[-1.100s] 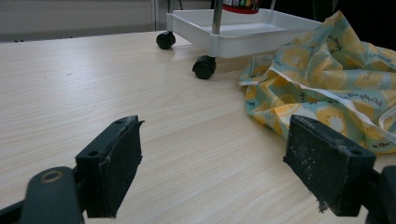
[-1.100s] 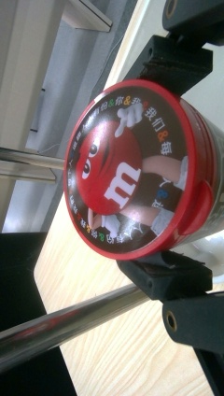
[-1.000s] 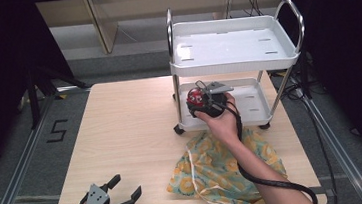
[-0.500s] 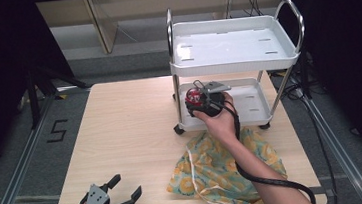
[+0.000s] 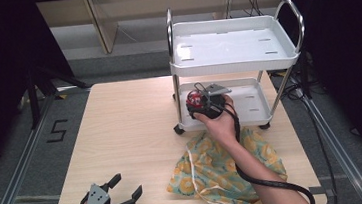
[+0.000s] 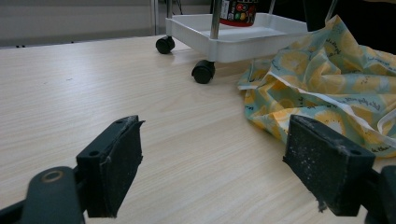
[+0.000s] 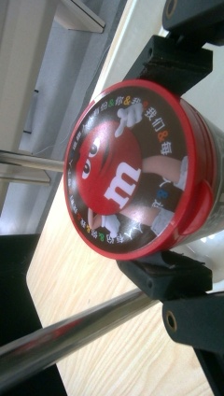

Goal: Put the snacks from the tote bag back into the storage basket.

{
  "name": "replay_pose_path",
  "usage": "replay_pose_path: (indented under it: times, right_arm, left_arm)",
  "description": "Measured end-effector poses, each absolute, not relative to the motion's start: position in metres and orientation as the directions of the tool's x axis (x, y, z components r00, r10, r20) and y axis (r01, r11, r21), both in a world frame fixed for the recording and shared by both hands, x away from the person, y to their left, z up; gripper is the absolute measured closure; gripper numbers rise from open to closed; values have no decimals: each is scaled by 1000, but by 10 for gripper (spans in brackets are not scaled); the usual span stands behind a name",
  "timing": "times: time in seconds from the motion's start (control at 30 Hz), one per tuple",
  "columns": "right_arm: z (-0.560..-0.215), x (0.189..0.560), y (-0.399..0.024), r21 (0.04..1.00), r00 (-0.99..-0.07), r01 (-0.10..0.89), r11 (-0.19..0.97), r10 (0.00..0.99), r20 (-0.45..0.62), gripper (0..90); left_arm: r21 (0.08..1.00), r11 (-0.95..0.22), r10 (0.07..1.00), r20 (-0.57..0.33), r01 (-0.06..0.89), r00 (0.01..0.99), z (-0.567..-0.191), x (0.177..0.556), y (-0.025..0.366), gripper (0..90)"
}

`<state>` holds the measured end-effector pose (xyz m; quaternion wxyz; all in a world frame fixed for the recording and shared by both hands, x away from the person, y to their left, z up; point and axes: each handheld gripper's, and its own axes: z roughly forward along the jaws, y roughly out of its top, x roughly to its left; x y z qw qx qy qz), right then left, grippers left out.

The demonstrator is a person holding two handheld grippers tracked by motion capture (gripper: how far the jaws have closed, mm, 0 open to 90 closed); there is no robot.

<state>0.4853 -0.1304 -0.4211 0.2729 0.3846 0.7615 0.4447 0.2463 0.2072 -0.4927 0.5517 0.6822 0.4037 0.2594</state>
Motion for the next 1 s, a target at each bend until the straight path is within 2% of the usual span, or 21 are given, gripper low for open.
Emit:
replay_pose_path:
  times: [0.43,0.8,1.0]
  right_arm:
    - [-429,489,-125,882,-568,346,321,819,-75,265]
    - [-438,490,-125,873,-537,379,308,841,-64,265]
    - [-441,488,-125,868,-560,389,310,827,-45,265]
  left_arm:
    - [961,-60,840,-99,272,534,-493,246,209,183]
    - [960,-67,838,-94,272,538,-493,246,209,183]
    - [962,-67,836,-90,264,542,-493,247,208,183]
